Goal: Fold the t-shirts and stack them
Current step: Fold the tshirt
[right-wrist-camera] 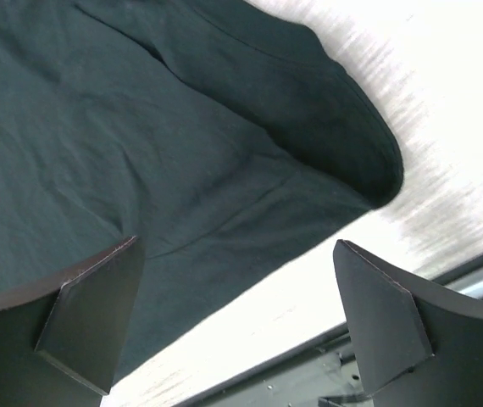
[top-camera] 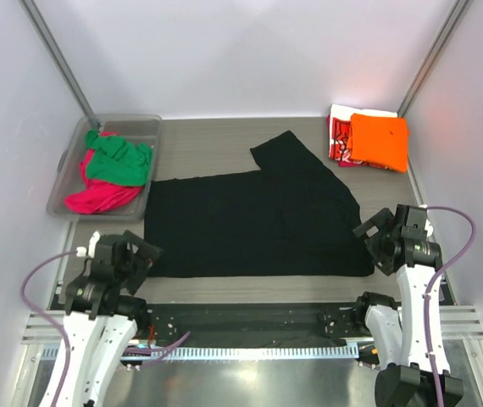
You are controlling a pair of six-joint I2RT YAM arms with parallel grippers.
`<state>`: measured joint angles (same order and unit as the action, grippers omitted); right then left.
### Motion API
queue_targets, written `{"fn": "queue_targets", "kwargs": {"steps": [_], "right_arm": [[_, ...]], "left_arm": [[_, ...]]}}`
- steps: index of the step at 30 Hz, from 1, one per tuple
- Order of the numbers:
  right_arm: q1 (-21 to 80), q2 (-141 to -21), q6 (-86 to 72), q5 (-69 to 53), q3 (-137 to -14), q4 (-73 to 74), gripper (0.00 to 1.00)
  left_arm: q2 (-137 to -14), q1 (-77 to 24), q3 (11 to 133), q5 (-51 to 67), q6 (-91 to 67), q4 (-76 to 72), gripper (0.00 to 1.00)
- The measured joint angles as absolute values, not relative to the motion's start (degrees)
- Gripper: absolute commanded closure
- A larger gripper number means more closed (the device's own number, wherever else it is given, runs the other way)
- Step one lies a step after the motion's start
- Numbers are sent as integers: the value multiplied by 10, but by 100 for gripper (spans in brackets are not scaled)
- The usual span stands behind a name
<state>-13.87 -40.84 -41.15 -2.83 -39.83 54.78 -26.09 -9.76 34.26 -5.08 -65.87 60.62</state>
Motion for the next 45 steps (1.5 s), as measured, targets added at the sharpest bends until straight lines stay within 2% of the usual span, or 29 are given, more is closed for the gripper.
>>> {"fn": "queue_targets", "kwargs": {"steps": [1,5,9,11,14,18,26,37,45], "right_arm": [[-139,-408,-411,-27,-399,553,0],[-139,-410,-404,-37,-421,558,0],[-129,-458,-386,-84,-476,527,0],[-104,-509,-374,-88,-524,506,0],[-13,-625,-347,-57,-634,481,0],[73,-822,-295,-44,-790,427,0],[93,-1141,-225,-33,-1030,338,0],[114,-1432,-215,34,-1262,260,2],[120,-1493,-205,92,-1341,233,2]], "left_arm": [[-239,-98,351,-52,-664,626,0],[-157,-98,408,-71,-668,673,0],[-157,-98,458,-96,-621,665,0],[-191,-98,478,-103,-586,659,0],[-277,-98,511,-111,-524,643,0],[-364,-98,543,-121,-442,615,0],[-303,-98,485,-79,-382,522,0],[-299,-98,477,-73,-369,482,1],[-290,-98,477,-72,-369,482,1]]}}
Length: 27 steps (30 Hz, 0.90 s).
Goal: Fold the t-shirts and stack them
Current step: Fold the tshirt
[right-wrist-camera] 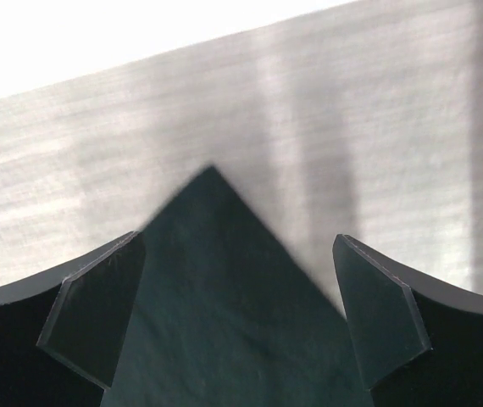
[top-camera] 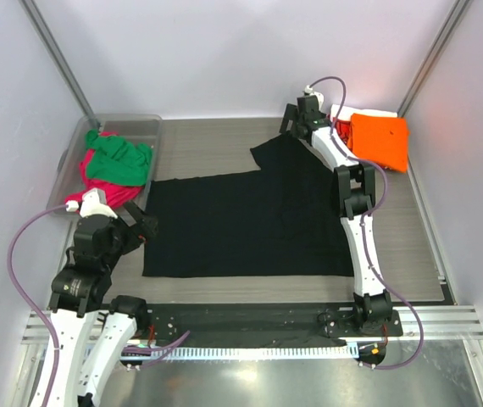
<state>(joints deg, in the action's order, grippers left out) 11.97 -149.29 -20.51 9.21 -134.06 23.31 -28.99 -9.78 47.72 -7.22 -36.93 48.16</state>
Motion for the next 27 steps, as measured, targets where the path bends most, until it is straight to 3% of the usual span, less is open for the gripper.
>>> {"fn": "queue_targets", "kwargs": {"steps": [8,11,12,15,19,21,27], "right_arm": [[136,-1541,-165,127,-1380,201,8],[149,-1548,-151,130,-1388,197,27],[152,-1550,-149,131,-1391,197,41],[161,-1557,-145,133,-1400,198,65],[164,-1563,-143,136,-1410,200,84],[164,-1564,-141,136,-1411,202,99],[163,-1533,-137,160,-1361,196,99]], "left_arm": [[-282,-98,477,-72,-369,481,1],[-282,-98,477,-72,-368,481,1],[-282,-98,477,-72,-368,481,1],[-282,-98,477,-73,-365,481,1],[-283,-98,477,-86,-363,483,1],[-286,-98,477,-96,-362,484,1],[-324,-98,477,-105,-357,485,3]]}}
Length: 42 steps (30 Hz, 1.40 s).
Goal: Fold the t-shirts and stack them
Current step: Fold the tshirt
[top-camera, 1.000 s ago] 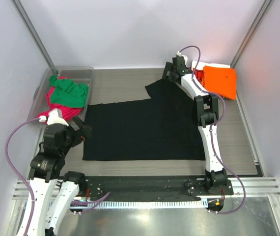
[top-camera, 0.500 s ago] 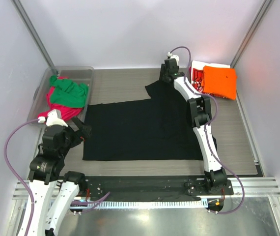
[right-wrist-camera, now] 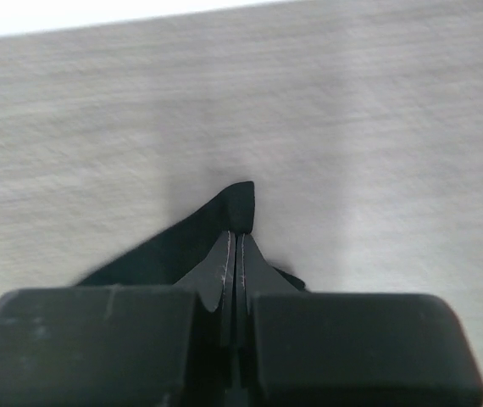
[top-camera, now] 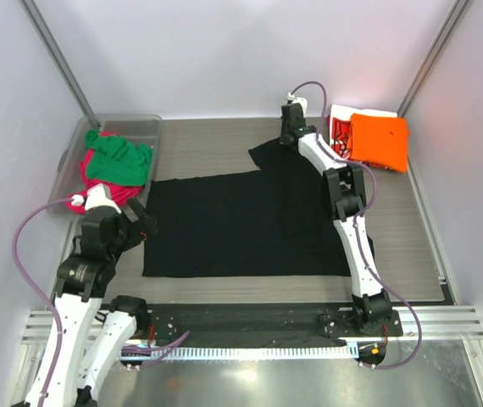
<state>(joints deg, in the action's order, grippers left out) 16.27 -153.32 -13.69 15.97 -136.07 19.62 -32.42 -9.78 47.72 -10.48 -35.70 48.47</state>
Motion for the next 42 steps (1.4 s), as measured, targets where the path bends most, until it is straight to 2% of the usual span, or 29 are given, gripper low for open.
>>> {"fn": "queue_targets", "kwargs": {"steps": [8,13,24,27,37,42], "right_arm": [[143,-1410,-121,209,-1207,231,98],[134,-1301,-123,246,-1127,253,99],[101,-1114,-155,262,-1000,284,99],[78,-1095,-158,262,-961,291,99],[48,-1055,-160,233,-879,309,99],[50,-1019,-161,213,-854,309,99]], "left_arm": [[-434,-98,477,-77,-352,471,5],[-543,-98,502,-60,-353,436,8],[-832,-98,674,-37,-349,384,11],[-901,-98,731,-39,-342,380,13],[-1160,-98,958,-50,-339,392,29],[-1261,-98,1054,-77,-340,421,31]]}}
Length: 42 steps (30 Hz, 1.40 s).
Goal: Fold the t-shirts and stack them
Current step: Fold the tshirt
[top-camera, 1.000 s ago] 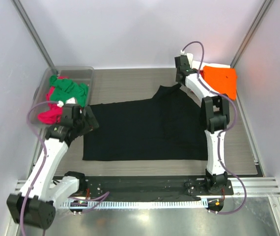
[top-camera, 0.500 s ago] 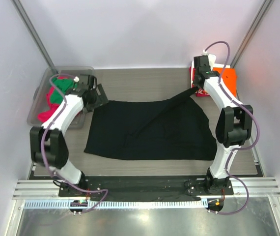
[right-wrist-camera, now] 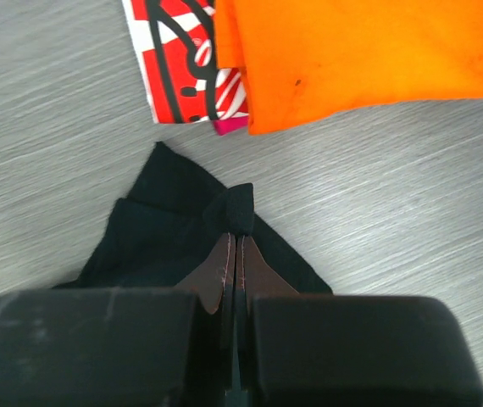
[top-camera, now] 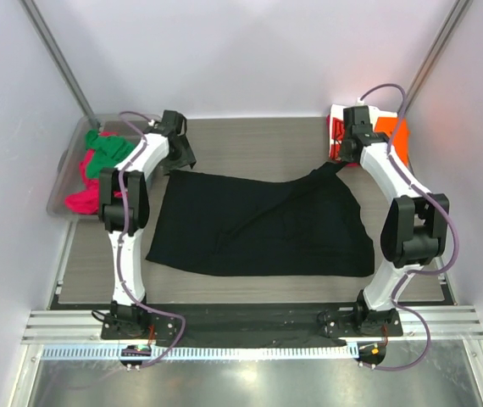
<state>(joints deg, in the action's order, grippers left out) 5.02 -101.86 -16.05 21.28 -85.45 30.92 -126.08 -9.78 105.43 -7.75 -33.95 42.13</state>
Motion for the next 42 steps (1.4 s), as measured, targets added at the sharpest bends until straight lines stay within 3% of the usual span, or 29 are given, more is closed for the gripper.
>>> {"fn": "queue_targets", "kwargs": {"steps": [8,14,17,26,34,42], "right_arm": [[50,-981,-168,177,-834,305,99],[50,-980,-169,163,-825,305,99],[50,-979,-169,161,-821,304,99],[50,-970,-169,151,-812,304,99],[50,-984,-173,119,-859,313,99],[51,-986,-173,84,-909,300,99]], "left_arm": [[-1319,-97,1121,-126,-338,455,32],[-1343,-97,1154,-139,-341,462,40],[-1359,-97,1154,-143,-339,465,48],[-1376,-97,1187,-150,-340,488,98],[-1385,-96,1251,-157,-339,545,100],[-1181,-80,1049,-173,-356,519,100]]}}
